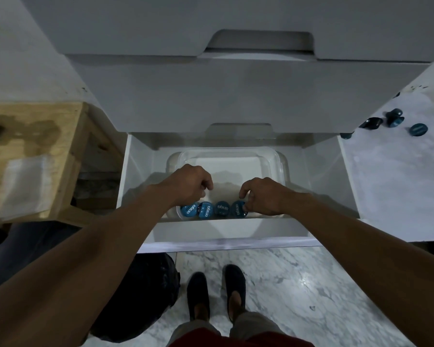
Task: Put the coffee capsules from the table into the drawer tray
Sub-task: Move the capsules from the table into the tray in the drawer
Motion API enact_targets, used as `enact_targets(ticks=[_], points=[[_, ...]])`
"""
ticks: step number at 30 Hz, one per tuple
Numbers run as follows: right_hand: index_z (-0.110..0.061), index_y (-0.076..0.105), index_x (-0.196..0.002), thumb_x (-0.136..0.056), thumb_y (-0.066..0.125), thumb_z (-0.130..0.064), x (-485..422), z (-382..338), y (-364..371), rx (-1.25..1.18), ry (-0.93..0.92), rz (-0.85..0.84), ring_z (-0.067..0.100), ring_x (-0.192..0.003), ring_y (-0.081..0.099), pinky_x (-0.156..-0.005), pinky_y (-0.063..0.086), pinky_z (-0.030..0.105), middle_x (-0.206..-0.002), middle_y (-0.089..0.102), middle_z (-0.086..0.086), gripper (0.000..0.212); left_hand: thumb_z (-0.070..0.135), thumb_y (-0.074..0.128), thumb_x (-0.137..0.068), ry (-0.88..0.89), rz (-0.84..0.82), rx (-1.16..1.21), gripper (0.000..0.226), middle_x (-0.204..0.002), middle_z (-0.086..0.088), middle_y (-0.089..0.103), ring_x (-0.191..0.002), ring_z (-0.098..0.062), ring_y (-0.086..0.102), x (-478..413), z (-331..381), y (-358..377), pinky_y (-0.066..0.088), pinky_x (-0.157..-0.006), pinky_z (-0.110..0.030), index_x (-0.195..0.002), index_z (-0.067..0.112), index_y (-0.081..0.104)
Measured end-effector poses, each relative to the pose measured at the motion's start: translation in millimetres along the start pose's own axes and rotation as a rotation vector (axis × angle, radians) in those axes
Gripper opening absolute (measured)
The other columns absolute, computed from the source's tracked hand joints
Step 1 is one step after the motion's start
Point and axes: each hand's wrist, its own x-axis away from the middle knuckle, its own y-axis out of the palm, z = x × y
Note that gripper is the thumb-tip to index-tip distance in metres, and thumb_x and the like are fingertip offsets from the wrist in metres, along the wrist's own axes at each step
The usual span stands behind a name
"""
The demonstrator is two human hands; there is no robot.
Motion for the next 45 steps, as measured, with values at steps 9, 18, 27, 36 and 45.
enact_targets(ticks=[9,18,27,36,45], points=[[-0.016,0.066,-0.108,-0.091,0.056,-0.025,46,-7,-46,0.091,0.147,0.427,0.024,-0.1,0.06,-0.076,0.039,0.025,-0.11,0.065,0.001,0.022,0.03,0.059,-0.089,0.154,0.206,-0.222,0.027,-0.116,-0.005,0.064,-0.106,-0.024,0.059,7,50,-20,0.047,-0.088,-0.033,-0.113,0.02,0.065],[-0.004,0.065,-0.086,-0.084,0.054,-0.013,134,53,-96,0.152,0.258,0.826,0.032,-0.081,0.064,-0.069,0.05,0.033,-0.086,0.069,0.011,0.015,0.019,0.054,-0.086,0.383,0.327,-0.272,0.02,-0.093,-0.011,0.068,-0.085,-0.028,0.065,11,187,-17,0.055,-0.077,-0.037,-0.095,0.008,0.069],[-0.005,0.066,-0.081,-0.083,0.055,-0.014,217,211,-103,0.097,0.343,0.839,0.025,-0.071,0.063,-0.068,0.056,0.04,-0.081,0.069,0.009,0.014,0.017,0.053,-0.087,0.417,0.382,-0.282,0.009,-0.094,-0.011,0.066,-0.087,-0.03,0.063,-12,348,44,0.053,-0.077,-0.039,-0.085,0.012,0.059],[-0.008,0.065,-0.08,-0.084,0.053,-0.007,228,293,-112,-0.005,0.268,0.728,0.023,-0.068,0.063,-0.067,0.058,0.037,-0.077,0.068,0.008,0.013,0.013,0.05,-0.088,0.175,0.348,-0.213,0.01,-0.094,-0.006,0.06,-0.086,-0.024,0.061,-47,401,102,0.051,-0.073,-0.033,-0.084,0.021,0.054],[-0.005,0.064,-0.091,-0.086,0.053,-0.012,142,322,-150,-0.05,0.248,0.648,0.029,-0.083,0.062,-0.076,0.054,0.04,-0.088,0.069,0.011,0.014,0.012,0.053,-0.09,-0.044,0.442,-0.098,0.015,-0.103,-0.007,0.062,-0.092,-0.025,0.061,-145,390,92,0.05,-0.078,-0.034,-0.1,0.01,0.063]])
